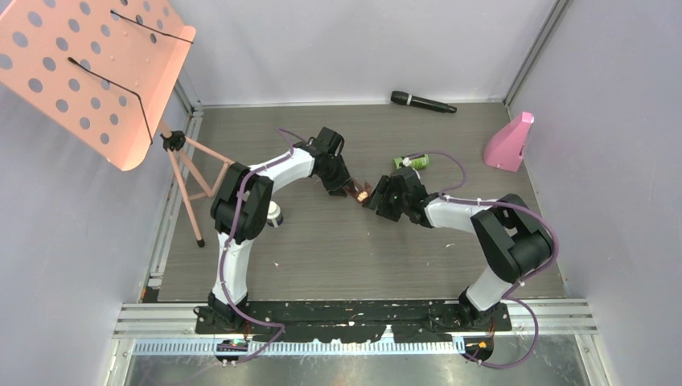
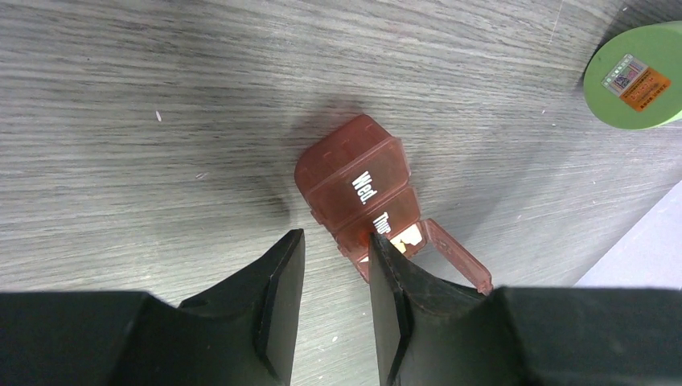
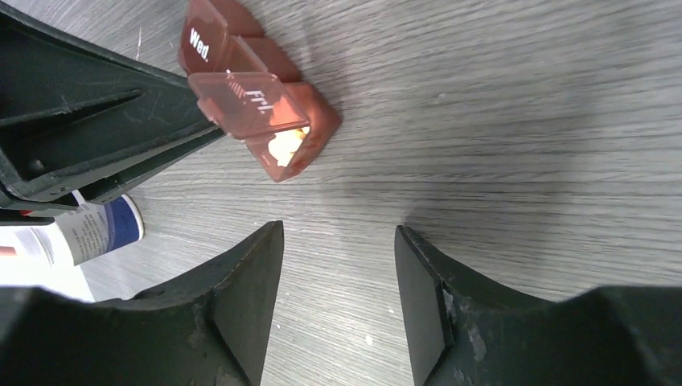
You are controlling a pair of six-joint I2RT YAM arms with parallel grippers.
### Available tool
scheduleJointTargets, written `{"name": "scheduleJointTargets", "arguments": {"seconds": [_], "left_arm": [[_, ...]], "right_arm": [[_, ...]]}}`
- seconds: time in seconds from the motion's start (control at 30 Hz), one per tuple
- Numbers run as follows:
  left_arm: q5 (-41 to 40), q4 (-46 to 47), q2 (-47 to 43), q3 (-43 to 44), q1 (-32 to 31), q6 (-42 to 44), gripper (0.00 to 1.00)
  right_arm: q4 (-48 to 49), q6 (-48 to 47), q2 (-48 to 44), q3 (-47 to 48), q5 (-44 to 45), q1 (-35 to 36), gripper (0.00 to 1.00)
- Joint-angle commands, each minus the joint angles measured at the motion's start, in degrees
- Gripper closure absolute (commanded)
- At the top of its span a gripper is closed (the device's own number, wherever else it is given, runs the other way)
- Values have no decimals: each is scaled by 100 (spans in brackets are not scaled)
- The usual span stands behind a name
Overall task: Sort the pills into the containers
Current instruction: Adjust the pill container at the center of the board.
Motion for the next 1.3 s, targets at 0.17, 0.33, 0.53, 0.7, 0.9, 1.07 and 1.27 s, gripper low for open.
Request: {"name": "scheduleJointTargets", "arguments": {"seconds": [0.17,0.33,0.53,0.7,0.9,1.07,1.27], "left_arm": [[-32,21,41,-42,132,143,64],[15,20,49,-23,176,159,64],[85,-2,87,-21,196,253,64],[287,-66,163,49,220,364,64],[247,-93,87,-118,229,448,64],[306,-118,105,-83,229,470,64],[341,-154,114,18,229,508,64]], "right_arm": [[350,1357,695,291,439,179,49],[197,1534,802,272,658,145,56],[227,1432,881,319,781,144,63],[505,1191,947,346,780,103,62],[583,1021,1004,450,791,45,66],[563,834,1112,601,636,21,57],[614,768,1176,644,549,21,51]]}}
